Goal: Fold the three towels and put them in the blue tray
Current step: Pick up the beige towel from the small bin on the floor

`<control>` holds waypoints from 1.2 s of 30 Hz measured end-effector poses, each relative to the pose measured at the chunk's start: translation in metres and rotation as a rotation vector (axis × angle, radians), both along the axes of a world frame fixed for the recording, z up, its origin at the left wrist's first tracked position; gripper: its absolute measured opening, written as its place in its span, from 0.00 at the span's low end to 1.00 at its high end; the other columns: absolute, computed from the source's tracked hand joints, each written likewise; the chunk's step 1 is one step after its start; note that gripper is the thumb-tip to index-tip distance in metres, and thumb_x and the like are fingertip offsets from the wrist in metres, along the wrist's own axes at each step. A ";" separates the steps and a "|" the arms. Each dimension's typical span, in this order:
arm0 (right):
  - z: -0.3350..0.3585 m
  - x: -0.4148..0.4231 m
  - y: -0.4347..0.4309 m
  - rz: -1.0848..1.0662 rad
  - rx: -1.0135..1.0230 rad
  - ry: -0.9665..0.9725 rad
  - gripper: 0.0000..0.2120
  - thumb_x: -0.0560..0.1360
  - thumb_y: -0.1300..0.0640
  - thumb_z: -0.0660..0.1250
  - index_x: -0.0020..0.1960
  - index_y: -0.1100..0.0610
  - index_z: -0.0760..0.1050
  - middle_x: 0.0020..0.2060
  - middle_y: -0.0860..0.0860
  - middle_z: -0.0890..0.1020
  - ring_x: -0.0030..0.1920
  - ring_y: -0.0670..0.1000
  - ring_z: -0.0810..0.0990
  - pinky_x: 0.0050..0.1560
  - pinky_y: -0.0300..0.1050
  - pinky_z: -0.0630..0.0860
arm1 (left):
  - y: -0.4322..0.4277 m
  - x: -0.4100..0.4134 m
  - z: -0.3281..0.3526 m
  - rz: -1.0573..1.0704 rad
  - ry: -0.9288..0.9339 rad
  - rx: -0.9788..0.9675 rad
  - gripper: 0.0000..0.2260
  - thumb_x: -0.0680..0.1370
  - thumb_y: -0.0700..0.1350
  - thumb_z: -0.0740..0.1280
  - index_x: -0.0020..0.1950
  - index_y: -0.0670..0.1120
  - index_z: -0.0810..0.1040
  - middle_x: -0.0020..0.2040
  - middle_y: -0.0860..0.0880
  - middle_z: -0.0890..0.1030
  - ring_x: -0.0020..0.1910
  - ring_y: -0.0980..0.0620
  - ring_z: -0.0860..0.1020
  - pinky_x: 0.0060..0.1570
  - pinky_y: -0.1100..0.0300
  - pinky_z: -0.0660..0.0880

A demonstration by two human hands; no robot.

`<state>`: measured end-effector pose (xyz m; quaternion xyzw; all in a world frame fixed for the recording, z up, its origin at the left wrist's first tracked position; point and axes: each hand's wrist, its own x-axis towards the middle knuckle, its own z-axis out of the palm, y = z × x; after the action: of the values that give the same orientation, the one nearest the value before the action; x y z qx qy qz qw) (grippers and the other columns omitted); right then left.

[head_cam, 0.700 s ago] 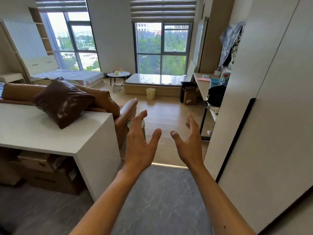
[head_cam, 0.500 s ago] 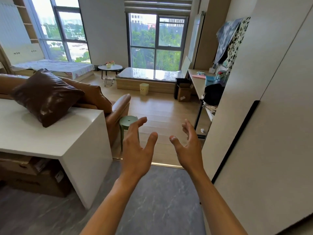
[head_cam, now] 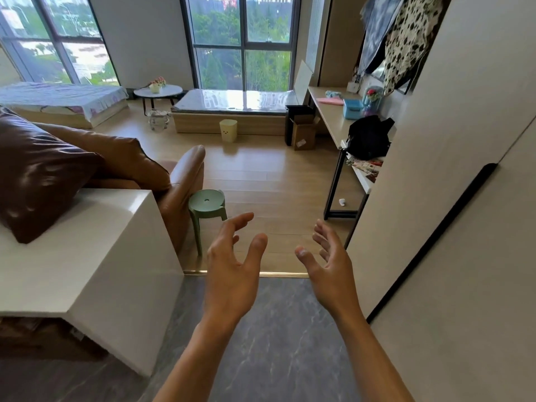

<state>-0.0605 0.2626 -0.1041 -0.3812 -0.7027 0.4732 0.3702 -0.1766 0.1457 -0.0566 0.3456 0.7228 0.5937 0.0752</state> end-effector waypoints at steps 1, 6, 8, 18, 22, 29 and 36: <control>-0.001 -0.005 0.008 -0.009 -0.003 0.004 0.32 0.77 0.50 0.71 0.77 0.45 0.63 0.73 0.44 0.71 0.70 0.43 0.71 0.68 0.43 0.68 | 0.008 -0.003 -0.002 -0.009 -0.011 -0.014 0.16 0.79 0.51 0.66 0.67 0.55 0.74 0.65 0.60 0.75 0.63 0.58 0.72 0.60 0.59 0.71; -0.010 -0.038 0.068 -0.021 -0.027 0.021 0.31 0.77 0.52 0.71 0.77 0.47 0.63 0.71 0.45 0.73 0.68 0.43 0.73 0.67 0.42 0.68 | 0.068 -0.035 -0.022 -0.044 -0.002 -0.037 0.15 0.79 0.50 0.66 0.66 0.50 0.76 0.64 0.56 0.78 0.62 0.60 0.74 0.64 0.58 0.72; -0.013 -0.055 0.101 -0.015 -0.035 0.026 0.32 0.76 0.49 0.70 0.77 0.48 0.63 0.71 0.45 0.73 0.68 0.43 0.73 0.66 0.42 0.68 | 0.100 -0.050 -0.027 -0.047 -0.002 -0.045 0.16 0.78 0.50 0.67 0.66 0.50 0.76 0.64 0.55 0.79 0.64 0.58 0.75 0.64 0.58 0.72; -0.006 -0.158 0.271 0.088 0.000 -0.015 0.30 0.76 0.50 0.71 0.75 0.48 0.65 0.70 0.46 0.74 0.65 0.43 0.75 0.68 0.46 0.73 | 0.271 -0.126 -0.016 0.026 -0.057 0.002 0.16 0.78 0.52 0.68 0.65 0.51 0.76 0.63 0.55 0.79 0.63 0.56 0.77 0.65 0.48 0.76; -0.006 -0.203 0.325 0.150 -0.003 -0.038 0.31 0.76 0.49 0.71 0.76 0.49 0.65 0.70 0.46 0.74 0.66 0.44 0.75 0.65 0.42 0.73 | 0.323 -0.164 -0.014 0.081 -0.087 0.010 0.21 0.74 0.56 0.65 0.65 0.52 0.76 0.62 0.56 0.80 0.62 0.57 0.78 0.63 0.48 0.77; -0.021 -0.287 0.405 0.174 -0.026 -0.083 0.29 0.77 0.50 0.71 0.75 0.48 0.65 0.70 0.45 0.74 0.65 0.42 0.75 0.59 0.32 0.69 | 0.400 -0.252 -0.035 0.090 -0.150 0.005 0.21 0.73 0.59 0.64 0.64 0.54 0.75 0.61 0.56 0.80 0.61 0.58 0.78 0.62 0.49 0.77; -0.026 -0.389 0.498 0.120 -0.042 -0.129 0.29 0.77 0.51 0.70 0.75 0.46 0.65 0.69 0.44 0.75 0.64 0.40 0.75 0.62 0.35 0.70 | 0.497 -0.372 -0.052 0.023 -0.176 0.045 0.23 0.73 0.61 0.63 0.64 0.53 0.75 0.61 0.58 0.80 0.61 0.60 0.78 0.61 0.49 0.78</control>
<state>-0.4494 0.7605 -0.1298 -0.3758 -0.7366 0.4835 0.2871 -0.5490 0.6431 -0.1084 0.2853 0.7036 0.6389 0.1239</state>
